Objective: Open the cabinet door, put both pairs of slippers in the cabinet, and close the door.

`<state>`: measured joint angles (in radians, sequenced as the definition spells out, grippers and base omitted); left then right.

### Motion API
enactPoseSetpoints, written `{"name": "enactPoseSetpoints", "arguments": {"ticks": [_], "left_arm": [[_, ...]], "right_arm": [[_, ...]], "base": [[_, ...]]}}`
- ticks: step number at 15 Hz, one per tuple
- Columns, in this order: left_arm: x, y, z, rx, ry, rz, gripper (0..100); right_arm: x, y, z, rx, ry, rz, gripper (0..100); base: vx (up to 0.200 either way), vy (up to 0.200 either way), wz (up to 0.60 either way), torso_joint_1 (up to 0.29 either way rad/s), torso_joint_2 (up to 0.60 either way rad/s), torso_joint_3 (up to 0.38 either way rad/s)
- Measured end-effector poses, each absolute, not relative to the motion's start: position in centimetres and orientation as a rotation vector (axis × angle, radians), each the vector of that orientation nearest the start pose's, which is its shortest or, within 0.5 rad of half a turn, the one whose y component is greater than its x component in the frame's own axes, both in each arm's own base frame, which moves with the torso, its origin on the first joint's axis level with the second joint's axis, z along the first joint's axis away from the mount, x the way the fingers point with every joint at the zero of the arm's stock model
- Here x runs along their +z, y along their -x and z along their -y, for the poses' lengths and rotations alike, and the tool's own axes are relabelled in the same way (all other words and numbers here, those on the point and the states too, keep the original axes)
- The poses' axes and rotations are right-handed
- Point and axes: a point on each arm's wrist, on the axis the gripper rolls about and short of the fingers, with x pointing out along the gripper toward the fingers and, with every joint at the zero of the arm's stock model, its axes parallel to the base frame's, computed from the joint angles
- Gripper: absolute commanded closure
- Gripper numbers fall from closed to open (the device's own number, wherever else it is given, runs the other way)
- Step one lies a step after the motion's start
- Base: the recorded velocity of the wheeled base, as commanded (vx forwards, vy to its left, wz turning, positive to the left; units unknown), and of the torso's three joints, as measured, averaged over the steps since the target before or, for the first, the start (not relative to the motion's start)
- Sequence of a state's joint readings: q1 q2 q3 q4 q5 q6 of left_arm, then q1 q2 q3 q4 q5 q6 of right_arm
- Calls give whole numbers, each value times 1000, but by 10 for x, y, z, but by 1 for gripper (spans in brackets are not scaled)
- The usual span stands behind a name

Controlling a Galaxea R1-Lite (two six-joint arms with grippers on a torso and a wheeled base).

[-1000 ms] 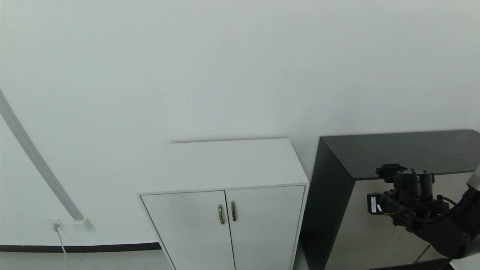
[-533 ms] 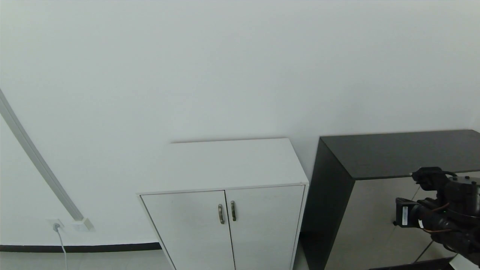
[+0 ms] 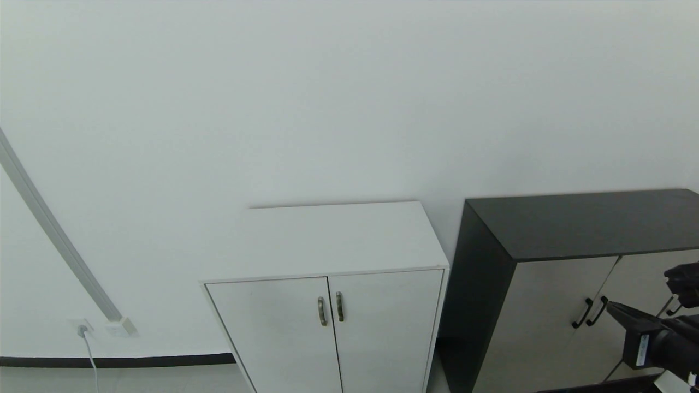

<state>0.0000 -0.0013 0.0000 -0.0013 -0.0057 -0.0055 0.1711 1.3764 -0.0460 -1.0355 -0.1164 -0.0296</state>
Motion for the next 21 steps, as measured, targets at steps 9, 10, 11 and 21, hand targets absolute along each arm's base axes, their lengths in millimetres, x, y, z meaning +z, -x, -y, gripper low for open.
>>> {"name": "enactPoseSetpoints", "arguments": {"ticks": [9,10,11,21], "left_arm": [[76,23,0,-6,6,3,100],[76,23,0,-6,6,3,100],[76,23,0,-6,6,3,100],[76,23,0,-6,6,3,100]], "right_arm": [[99,-72,-13,191,67,-467,100],[97,-66,-12,197,67,-474,100],[94,-58,-11,207,68,-490,100],[81,-22,-6,273,94,-486,100]], "base": [[0,0,0,0,0,0],[0,0,0,0,0,0],[0,0,0,0,0,0],[0,0,0,0,0,0]]}}
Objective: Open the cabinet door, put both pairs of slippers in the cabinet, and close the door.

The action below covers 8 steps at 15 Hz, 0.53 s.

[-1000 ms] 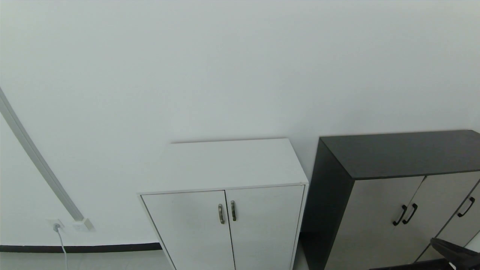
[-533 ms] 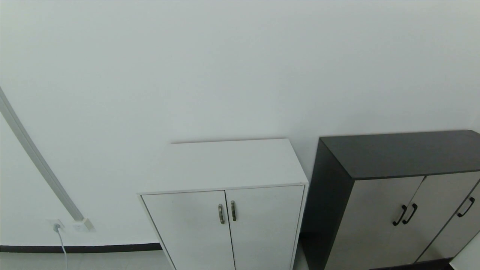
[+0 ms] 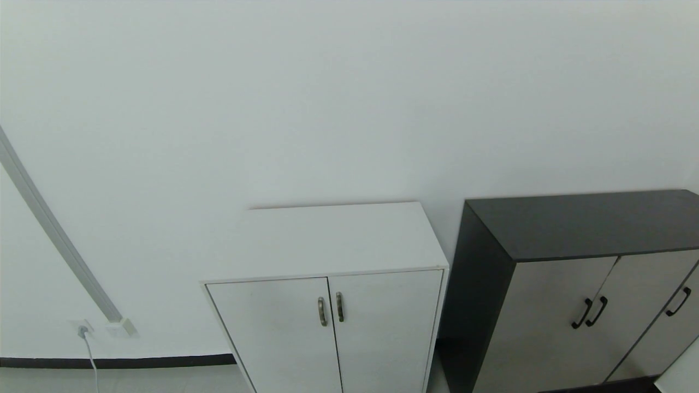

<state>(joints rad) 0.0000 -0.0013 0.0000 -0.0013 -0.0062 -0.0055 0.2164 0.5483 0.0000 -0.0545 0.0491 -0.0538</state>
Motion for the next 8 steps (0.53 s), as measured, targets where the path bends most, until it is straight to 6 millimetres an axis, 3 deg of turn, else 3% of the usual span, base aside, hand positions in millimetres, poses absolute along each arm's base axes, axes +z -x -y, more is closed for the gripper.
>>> {"name": "enactPoseSetpoints", "arguments": {"ticks": [8], "left_arm": [[76,23,0,-7,6,3,100]], "right_arm": [[77,-13,-5,332,78,-472,100]], "base": [[0,0,0,0,0,0]]}}
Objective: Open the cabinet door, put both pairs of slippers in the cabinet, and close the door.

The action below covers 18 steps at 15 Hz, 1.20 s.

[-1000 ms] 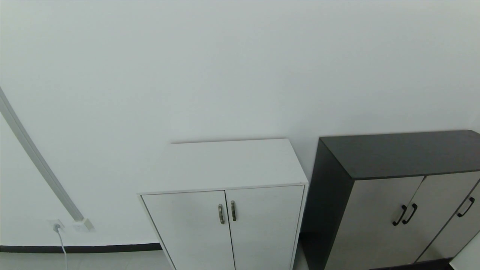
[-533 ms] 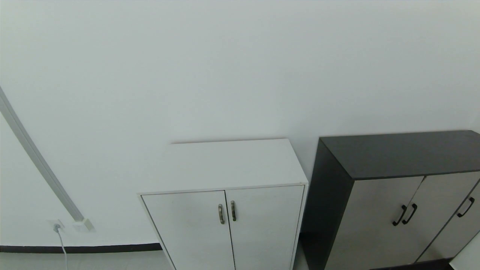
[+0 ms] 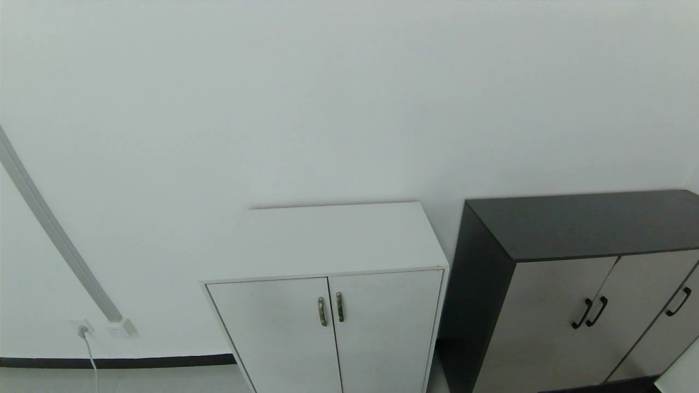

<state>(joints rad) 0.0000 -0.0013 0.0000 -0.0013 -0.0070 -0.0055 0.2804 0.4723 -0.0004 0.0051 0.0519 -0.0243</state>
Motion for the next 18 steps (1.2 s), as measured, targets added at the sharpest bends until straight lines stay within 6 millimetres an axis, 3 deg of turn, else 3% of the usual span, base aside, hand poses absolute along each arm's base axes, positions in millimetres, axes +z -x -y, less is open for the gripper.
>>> {"name": "enactPoseSetpoints", "arguments": {"ticks": [8,15,18], "left_arm": [[76,23,0,-8,6,2,100],[76,23,0,-7,6,2,100],[76,23,0,-7,2,3,100]], "right_arm": [[78,1,-1,101,11,-287,100],[76,19,0,21,4,-57,100],[76,22,2,-76,-76,-9,100]], "base": [[0,0,0,0,0,0],[0,0,0,0,0,0],[0,0,0,0,0,0]]}}
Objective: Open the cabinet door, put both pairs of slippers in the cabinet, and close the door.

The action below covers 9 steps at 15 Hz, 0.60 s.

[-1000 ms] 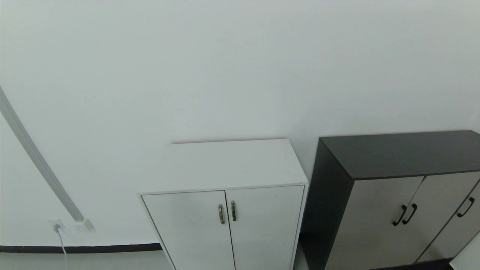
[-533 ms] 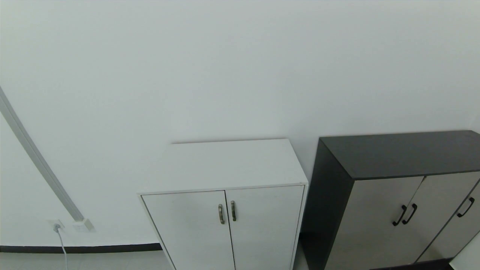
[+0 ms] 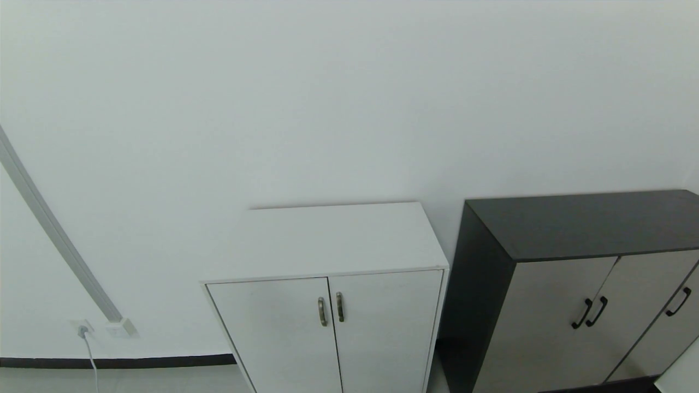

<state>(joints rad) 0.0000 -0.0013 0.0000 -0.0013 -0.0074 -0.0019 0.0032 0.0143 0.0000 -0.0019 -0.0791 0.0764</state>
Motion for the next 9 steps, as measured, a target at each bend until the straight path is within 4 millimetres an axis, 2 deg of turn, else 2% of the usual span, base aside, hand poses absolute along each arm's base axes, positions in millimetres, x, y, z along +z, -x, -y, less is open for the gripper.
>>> {"name": "enactPoseSetpoints", "arguments": {"ticks": [9], "left_arm": [[76,23,0,-8,1,3,100]], "right_arm": [[76,23,3,-111,-83,14,100]], "base": [[0,0,0,0,0,0]]}}
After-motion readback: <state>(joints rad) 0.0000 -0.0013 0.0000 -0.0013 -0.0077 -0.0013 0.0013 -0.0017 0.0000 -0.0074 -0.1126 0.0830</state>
